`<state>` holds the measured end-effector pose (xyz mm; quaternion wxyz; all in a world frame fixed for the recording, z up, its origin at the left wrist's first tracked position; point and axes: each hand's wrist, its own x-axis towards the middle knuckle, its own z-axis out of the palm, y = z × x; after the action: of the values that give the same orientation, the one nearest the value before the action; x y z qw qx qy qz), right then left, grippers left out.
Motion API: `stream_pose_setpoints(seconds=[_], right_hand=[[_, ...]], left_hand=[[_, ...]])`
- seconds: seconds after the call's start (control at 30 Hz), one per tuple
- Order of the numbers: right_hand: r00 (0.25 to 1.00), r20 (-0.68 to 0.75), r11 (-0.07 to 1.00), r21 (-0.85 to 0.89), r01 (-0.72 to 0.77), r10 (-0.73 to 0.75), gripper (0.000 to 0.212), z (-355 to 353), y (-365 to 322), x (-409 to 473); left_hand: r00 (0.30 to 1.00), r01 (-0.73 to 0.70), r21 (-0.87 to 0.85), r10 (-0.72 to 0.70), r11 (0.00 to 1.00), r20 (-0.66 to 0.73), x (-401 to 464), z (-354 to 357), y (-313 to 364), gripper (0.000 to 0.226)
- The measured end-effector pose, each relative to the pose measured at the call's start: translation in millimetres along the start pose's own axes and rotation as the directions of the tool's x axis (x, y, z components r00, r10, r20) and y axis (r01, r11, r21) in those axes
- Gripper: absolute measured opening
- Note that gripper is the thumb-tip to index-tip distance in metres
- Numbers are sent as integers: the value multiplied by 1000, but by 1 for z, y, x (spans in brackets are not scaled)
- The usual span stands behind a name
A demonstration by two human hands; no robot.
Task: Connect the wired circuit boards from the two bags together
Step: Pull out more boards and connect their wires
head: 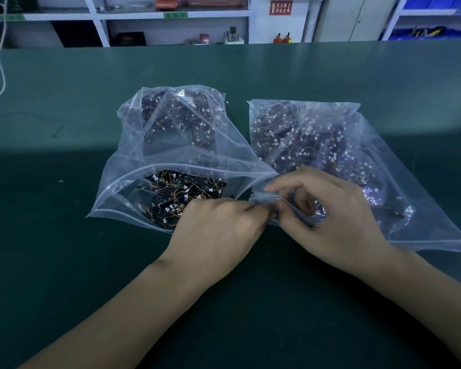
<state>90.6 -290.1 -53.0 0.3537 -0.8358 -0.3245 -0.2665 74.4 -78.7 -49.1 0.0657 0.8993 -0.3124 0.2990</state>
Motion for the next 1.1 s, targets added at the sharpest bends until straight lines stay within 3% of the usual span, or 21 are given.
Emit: stream_pose_setpoints(seconds=[0.17,0.37,0.47,0.57,0.67,0.8,0.9,1.1], right_hand=[[1000,-6,1000,3,-7,7,26,-2,2,1],[1000,5,1000,-5,-14,14,27,-2,0,1],[999,28,1000,3,-30,30,25,-4,-1,1],[997,52,999,7,-51,50,24,-4,-2,0],[994,76,997,11,-73,72,23,-4,-3,0],[994,71,996,26,-89,87,22,-2,-4,-1],[993,72,995,29,-98,96,22,-3,-3,-1],[992,80,995,19,-98,96,22,-3,-4,-1]], left_hand=[[995,-7,-70,0,998,-101,-3,-4,-3,18],[996,-89,-200,85,976,-27,-10,-8,-3,32],[996,9,-291,-35,957,-85,-10,-12,-9,41],[974,131,-255,-173,958,-149,-8,-15,-25,43],[967,184,-156,-207,971,-150,-13,-14,-45,36],[990,128,-125,-134,984,-48,-12,-19,-60,9],[991,133,-132,-128,982,45,-11,-19,-61,10],[989,141,-142,-134,980,56,-13,-17,-62,12]])
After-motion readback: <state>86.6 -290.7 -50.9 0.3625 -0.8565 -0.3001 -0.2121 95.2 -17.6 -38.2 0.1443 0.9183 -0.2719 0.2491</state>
